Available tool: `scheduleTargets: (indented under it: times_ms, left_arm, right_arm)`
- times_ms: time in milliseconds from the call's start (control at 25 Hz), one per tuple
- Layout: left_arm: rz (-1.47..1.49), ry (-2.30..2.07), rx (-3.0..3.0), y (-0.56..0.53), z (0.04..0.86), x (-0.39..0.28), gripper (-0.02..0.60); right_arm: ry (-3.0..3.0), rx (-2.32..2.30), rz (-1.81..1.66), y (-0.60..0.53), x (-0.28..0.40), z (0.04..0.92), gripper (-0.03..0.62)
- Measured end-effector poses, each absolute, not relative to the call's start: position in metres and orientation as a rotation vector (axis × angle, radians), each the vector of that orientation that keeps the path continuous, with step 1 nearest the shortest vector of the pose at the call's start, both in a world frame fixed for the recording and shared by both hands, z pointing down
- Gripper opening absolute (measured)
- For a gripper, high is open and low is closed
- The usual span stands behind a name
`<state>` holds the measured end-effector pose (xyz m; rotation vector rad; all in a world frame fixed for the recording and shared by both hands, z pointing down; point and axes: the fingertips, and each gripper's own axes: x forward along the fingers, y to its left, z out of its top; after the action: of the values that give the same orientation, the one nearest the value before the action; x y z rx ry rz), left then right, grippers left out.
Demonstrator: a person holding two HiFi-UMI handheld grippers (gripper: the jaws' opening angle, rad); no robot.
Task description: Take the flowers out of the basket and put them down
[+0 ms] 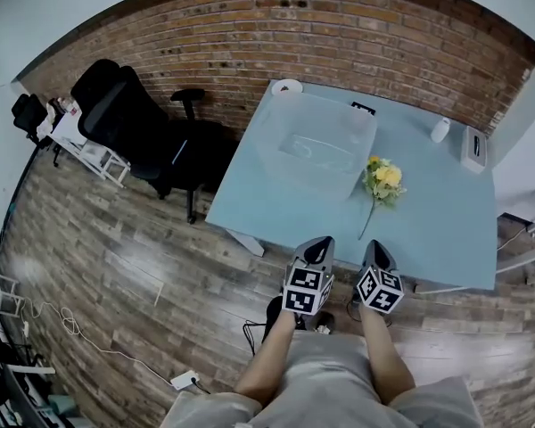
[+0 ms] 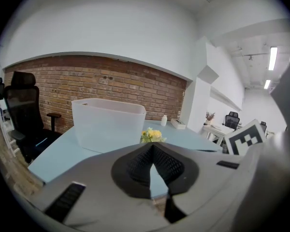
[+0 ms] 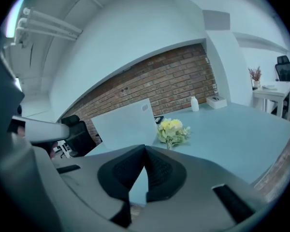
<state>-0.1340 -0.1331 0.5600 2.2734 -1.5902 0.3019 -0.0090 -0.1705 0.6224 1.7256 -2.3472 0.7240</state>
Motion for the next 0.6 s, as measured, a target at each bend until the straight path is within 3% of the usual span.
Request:
scheduleTargets:
  times_ms: [320,600]
  left_arm:
    - [0.344,-1.568,2.246,-0.127,0.584,-0.108,0.021]
    - [0.354,-1.602,2.251,-0.151,0.574,-0.109,0.021]
  right_arm:
    - [-2.36,1.585,0.555,-0.143,-0.008,0.616,-0.003]
    - [-2.317,1.612,0.648,-0.163,0.026,0.619,-0.003]
